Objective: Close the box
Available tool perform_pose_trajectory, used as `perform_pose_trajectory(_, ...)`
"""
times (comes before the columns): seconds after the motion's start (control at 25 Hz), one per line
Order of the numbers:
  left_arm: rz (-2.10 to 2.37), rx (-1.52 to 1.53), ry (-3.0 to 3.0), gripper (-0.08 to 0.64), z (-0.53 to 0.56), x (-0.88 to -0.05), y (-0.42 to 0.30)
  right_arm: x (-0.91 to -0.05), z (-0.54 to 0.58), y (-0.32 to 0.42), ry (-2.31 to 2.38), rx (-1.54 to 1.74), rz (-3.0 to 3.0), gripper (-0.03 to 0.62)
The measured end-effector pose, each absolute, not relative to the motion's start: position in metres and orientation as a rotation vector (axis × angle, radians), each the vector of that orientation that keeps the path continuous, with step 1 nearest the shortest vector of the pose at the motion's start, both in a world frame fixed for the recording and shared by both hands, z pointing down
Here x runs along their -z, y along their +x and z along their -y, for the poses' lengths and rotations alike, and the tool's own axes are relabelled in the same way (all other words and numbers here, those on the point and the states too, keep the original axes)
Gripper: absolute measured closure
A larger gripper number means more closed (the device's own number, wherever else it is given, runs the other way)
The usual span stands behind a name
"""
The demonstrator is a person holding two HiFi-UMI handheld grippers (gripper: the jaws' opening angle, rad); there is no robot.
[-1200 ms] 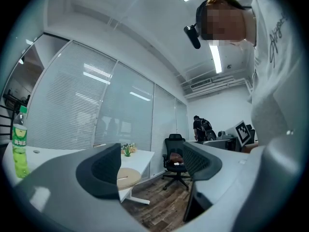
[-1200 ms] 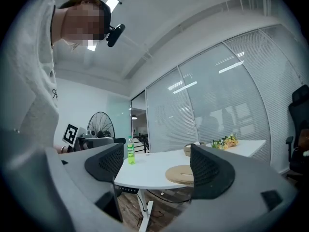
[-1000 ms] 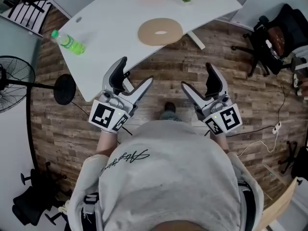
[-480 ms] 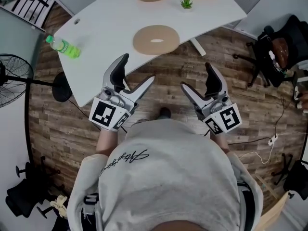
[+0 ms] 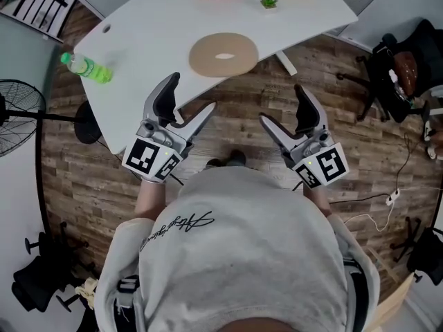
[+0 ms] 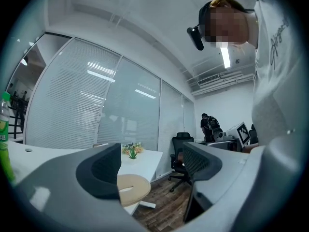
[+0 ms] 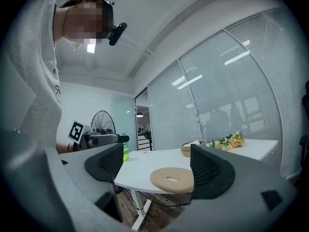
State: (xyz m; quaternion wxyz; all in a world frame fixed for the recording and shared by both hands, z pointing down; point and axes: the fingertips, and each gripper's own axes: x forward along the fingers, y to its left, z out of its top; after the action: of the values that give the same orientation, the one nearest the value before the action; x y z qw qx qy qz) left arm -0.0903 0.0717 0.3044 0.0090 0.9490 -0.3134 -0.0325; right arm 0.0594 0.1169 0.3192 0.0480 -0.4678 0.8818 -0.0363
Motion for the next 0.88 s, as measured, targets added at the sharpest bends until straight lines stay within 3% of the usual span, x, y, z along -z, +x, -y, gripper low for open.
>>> perform_pose_trajectory(0.88,1.031,-0.022,2.988,0.175,-0.069,-0.316,-0.079,-0.336,-0.097,0.068,-1.368,0.160,-2.721,0.173)
